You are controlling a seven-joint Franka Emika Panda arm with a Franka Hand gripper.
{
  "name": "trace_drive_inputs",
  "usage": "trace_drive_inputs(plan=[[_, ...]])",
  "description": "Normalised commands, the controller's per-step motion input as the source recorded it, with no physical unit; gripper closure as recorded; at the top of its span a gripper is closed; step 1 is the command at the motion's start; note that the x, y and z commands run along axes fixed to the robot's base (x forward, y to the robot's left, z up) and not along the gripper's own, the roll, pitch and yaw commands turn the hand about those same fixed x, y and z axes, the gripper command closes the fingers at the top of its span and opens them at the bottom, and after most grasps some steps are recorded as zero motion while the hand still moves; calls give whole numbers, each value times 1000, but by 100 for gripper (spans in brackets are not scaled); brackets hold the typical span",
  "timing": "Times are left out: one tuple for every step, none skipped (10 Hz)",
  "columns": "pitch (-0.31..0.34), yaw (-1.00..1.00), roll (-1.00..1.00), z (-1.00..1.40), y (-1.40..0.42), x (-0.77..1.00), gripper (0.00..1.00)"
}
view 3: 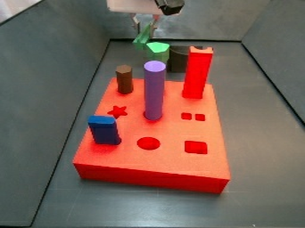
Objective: Pick up the star object. Move up. Place the star object on the fixture. Regrasp the star object. Move to above the board. Insert the star object.
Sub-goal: Place the star object on the fixture.
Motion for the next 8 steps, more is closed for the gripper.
trace_drive_inputs(plan=[[15,-15,6,1000,-5,2,100],[34,-16,6,1000,-6,-8,100],[36,-17,12,1000,-3,-11,100],[35,-16,21,1000,3,-14,100],[39,-16,28,1000,8,-16,100],[48,-17,35,819,12,-14,100],[55,-17,40,650,14,-7,100],[63,-16,42,535,15,-4,100]])
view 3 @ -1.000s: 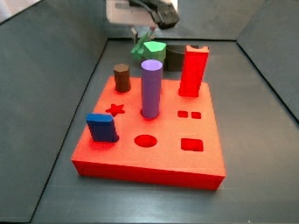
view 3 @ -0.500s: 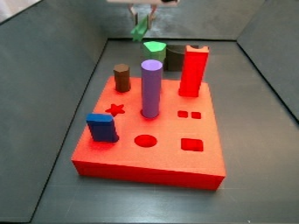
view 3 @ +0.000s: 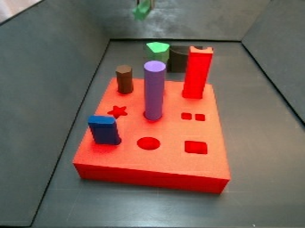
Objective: Pick up the star object. Move up. Place the star object on the fixture. Regrasp the star object. Move to above the board. Insert the star object.
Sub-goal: Place the star object on the fixture.
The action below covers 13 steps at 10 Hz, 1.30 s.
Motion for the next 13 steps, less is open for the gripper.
trace_drive_inputs(plan=[[78,-12,44,309,17,4,100],[-61,870,161,-207,-595,874,100],[-50,808,164,-347,-559,863,100],[-54,670,166,-296,-437,832,100],[-33,393,145,-125,-171,702,100],[-8,185,115,-30,-35,539,100],[11,111,96,-29,-24,403,100],[30,79,93,-28,-26,281,100],[30,-15,-1000,249,-197,1000,100],[42,-24,-1000,274,-193,1000,100],[56,-38,-1000,217,-107,1000,100],[63,-41,-1000,150,-74,939,100],[79,-48,-1000,44,-11,795,100]])
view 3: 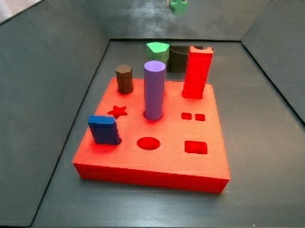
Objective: Pick up the star object. Move up. Place the star object on the fixture. Regrasp the star object. Move to above the board. Insert the star object.
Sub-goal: Place the star object on the fixture.
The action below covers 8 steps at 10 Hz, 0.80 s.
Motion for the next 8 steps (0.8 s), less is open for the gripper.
trace_drive_inputs(plan=[[90,-55,-1000,6,19,711,100],[97,-64,-1000,-1,30,635,100],[104,-71,-1000,3,34,576,100],[117,-89,-1000,-10,40,432,100],[122,-99,-1000,-12,44,374,100],[131,-126,-1000,-12,44,264,100],[114,-132,-806,-12,45,156,100],[91,-130,-636,-13,48,85,100]])
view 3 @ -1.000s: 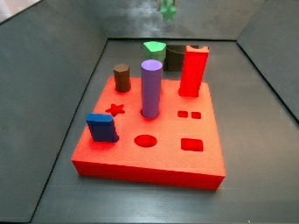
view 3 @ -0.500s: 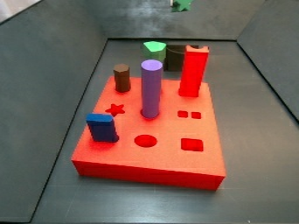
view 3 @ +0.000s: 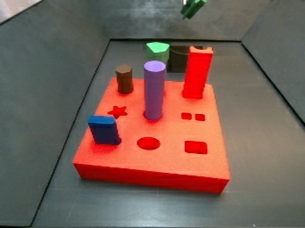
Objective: Pick up the star object. Move up. Place the star object on the fixture. Regrasp the star object. Move to above the board. Insert the star object.
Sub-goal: Place the star object on the fixture.
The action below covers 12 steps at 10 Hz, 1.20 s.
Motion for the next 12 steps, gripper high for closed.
trace_drive_inputs(plan=[[67,-130,-518,-8,47,61,100],[33,-119,-295,-7,32,55,100],[24,-109,-206,-7,26,62,100],[208,-89,-1000,-1000,133,128,100],[204,-89,-1000,-1000,135,130,100],[222,-136,-973,-1000,142,147,100],[207,-157,-826,-1000,137,159,100],[155,-187,-611,-1000,141,165,100],[127,-199,-502,-1000,142,167,100],[76,-202,-295,-1000,140,180,100],[32,-190,-196,-1000,139,190,100],[5,-176,-178,-795,118,162,100]])
